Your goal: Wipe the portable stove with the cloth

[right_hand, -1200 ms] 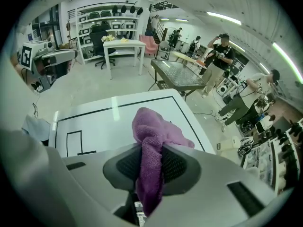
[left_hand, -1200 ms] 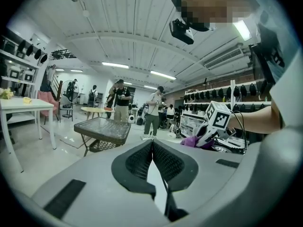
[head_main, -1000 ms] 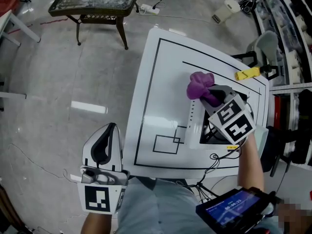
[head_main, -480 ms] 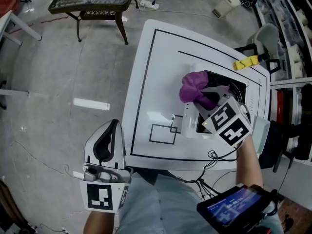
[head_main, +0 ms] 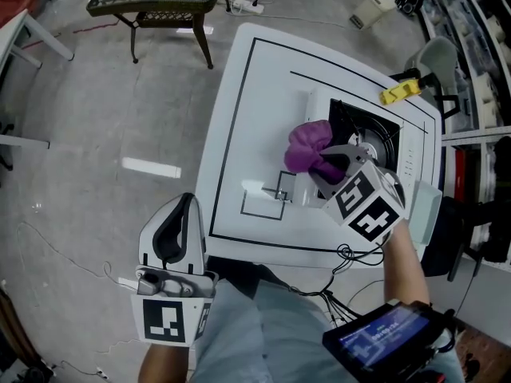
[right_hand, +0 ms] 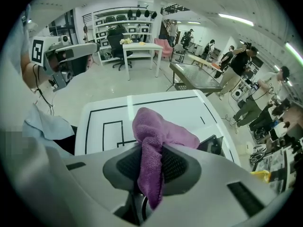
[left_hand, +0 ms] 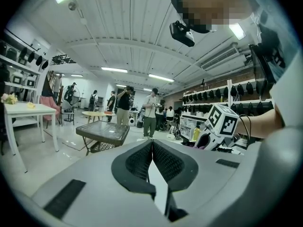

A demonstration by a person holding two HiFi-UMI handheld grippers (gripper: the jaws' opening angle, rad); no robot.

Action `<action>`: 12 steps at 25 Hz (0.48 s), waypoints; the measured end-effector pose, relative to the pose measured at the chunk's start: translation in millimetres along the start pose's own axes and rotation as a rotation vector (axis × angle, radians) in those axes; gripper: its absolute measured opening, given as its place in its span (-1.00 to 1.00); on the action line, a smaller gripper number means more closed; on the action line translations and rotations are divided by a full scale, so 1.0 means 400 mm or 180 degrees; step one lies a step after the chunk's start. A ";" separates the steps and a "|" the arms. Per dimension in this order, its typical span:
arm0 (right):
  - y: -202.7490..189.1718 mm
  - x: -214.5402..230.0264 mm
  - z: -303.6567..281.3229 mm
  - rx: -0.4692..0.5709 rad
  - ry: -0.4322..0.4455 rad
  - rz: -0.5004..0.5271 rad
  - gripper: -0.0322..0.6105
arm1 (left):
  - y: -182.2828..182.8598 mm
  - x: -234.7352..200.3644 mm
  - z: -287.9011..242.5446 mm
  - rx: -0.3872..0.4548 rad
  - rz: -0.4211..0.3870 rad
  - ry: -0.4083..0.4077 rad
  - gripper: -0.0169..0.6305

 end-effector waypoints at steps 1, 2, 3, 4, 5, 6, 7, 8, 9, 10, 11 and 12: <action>-0.005 -0.008 0.002 0.0003 0.0008 0.0009 -0.56 | 0.000 0.006 0.009 0.0005 -0.0009 0.0006 -0.89; -0.009 -0.019 0.005 0.0006 0.0011 0.0014 -0.56 | 0.001 0.010 0.021 0.0014 -0.0018 0.0013 -0.89; -0.012 -0.031 0.009 0.0010 0.0014 0.0019 -0.56 | 0.003 0.013 0.034 0.0024 -0.0026 0.0021 -0.89; -0.014 -0.043 0.013 0.0013 0.0015 0.0027 -0.56 | 0.004 0.015 0.048 0.0033 -0.0032 0.0028 -0.89; -0.017 -0.053 0.016 0.0015 0.0017 0.0038 -0.56 | 0.004 0.018 0.061 0.0038 -0.0036 0.0035 -0.89; -0.020 -0.063 0.019 0.0018 0.0019 0.0055 -0.56 | 0.004 0.022 0.071 0.0041 -0.0038 0.0042 -0.89; -0.023 -0.071 0.021 0.0021 0.0021 0.0080 -0.56 | 0.004 0.027 0.081 0.0044 -0.0041 0.0049 -0.89; -0.026 -0.079 0.024 0.0023 0.0021 0.0110 -0.56 | 0.004 0.032 0.090 0.0051 -0.0043 0.0055 -0.89; -0.029 -0.087 0.027 0.0023 0.0018 0.0138 -0.56 | 0.004 0.038 0.099 0.0057 -0.0045 0.0060 -0.89; -0.033 -0.096 0.030 0.0021 0.0011 0.0159 -0.56 | 0.004 0.044 0.108 0.0060 -0.0048 0.0063 -0.89; -0.037 -0.105 0.033 0.0020 0.0002 0.0176 -0.56 | 0.005 0.050 0.118 0.0063 -0.0050 0.0065 -0.89; -0.039 -0.114 0.036 0.0022 -0.0009 0.0193 -0.56 | 0.005 0.054 0.127 0.0068 -0.0052 0.0067 -0.89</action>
Point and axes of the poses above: the fingertips, and each gripper's own axes: z backward along the fingers, x to its right, y out of its top, the point moved 5 cm from there along z, backward along the fingers, and after that the axes turned 9 degrees about -z, right-handed, at the moved point
